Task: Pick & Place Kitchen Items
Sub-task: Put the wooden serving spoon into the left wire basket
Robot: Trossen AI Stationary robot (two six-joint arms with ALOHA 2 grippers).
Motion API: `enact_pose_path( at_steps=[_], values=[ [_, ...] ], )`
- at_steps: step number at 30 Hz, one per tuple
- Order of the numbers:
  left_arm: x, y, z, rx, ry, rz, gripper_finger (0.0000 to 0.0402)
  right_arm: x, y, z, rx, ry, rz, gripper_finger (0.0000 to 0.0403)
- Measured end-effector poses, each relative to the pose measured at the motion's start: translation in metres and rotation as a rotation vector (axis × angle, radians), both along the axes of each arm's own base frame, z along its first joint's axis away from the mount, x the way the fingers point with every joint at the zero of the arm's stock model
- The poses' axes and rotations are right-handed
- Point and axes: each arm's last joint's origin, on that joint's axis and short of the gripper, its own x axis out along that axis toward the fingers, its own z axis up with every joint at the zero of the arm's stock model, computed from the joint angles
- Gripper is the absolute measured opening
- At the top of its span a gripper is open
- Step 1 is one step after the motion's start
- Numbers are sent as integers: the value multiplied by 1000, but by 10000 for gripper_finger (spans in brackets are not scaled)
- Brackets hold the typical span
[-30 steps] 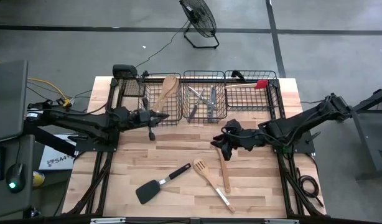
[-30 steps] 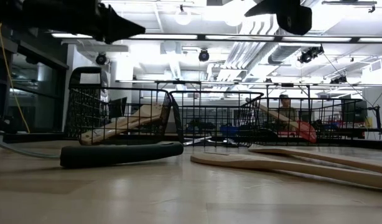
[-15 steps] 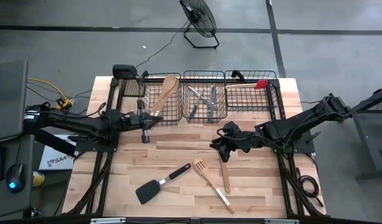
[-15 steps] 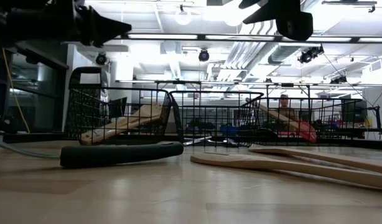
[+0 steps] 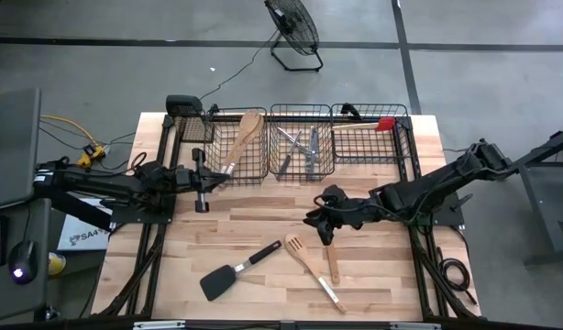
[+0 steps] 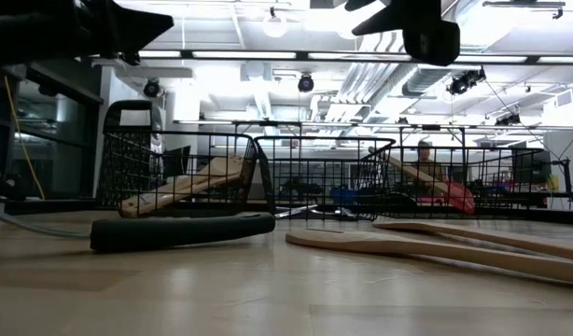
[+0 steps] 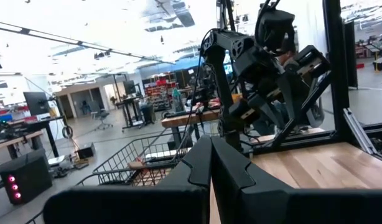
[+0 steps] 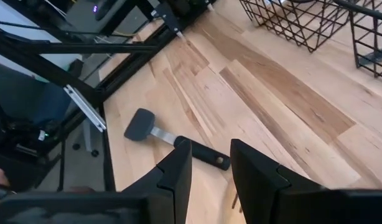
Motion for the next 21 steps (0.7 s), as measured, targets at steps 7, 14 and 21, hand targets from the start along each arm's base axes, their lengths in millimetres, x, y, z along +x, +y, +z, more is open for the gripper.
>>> enact_pose_path(
  at_steps=[7,14,21],
  values=[
    [0,0,0,0,1,0,1,4,-1,-1,-22,2,28,103],
    [1,0,-2,-6,24,-2,1,4,-4,-3,-15,32,40,103],
    [1,0,-3,-6,35,-2,1,-3,-6,-14,94,159,-66,103]
  ],
)
